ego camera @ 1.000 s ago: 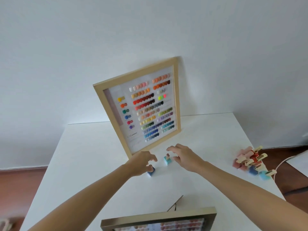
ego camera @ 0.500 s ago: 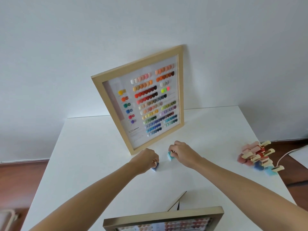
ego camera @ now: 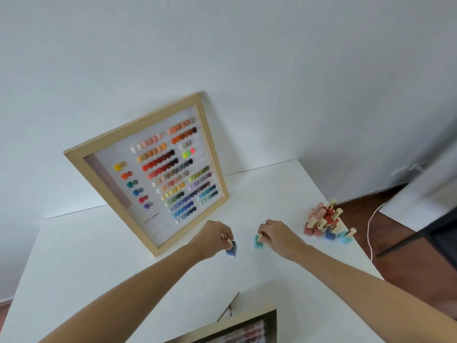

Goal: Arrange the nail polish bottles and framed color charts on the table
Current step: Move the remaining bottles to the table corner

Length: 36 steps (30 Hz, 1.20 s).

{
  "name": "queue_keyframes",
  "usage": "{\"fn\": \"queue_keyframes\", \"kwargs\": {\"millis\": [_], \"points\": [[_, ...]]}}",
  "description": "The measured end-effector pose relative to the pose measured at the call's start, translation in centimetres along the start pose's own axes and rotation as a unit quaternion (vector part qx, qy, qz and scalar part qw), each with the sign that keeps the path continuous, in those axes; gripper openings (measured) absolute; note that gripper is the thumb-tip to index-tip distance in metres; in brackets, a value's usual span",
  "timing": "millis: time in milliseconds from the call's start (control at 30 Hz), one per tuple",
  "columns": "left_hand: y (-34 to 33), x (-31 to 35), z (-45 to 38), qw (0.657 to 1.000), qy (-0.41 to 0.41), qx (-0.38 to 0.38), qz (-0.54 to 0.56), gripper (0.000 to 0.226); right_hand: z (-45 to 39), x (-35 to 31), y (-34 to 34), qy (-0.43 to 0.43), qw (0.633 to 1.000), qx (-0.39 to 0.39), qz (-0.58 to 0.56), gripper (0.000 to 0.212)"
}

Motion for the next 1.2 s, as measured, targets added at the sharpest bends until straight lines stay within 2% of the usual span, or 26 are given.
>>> {"fn": "queue_keyframes", "kwargs": {"millis": [367, 767, 967, 1200], "points": [[-4.8, 11.6, -3.5, 0.993, -0.083, -0.073, -0.052, 0.025, 8.7, 8.2, 2.9, -0.096, 0.994, 0.051, -0.015, 0.014], [-10.8, 20.8, -6.4, 0.985, -0.122, -0.094, -0.071, 0.015, 15.1, 14.9, 4.2, -0.193, 0.976, 0.102, -0.009, 0.016], [-13.4, 23.6, -7.7, 0.975, -0.157, -0.096, -0.128, 0.018, 15.7, 16.8, 4.2, -0.199, 0.974, 0.113, 0.006, 0.017], [-14.6, 24.5, -8.8, 0.979, -0.133, -0.084, -0.130, 0.020, 14.9, 17.7, 3.8, -0.177, 0.977, 0.121, 0.015, 0.021]]}}
Point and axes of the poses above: each hand's wrist, its own z-axis away from the middle knuckle, its own y-axis out of the back of the hand, x = y × z, the point moved 3 cm from there along -z, towards the middle knuckle, and after that the axes turned 7 degrees about y, right-handed, at the moved point
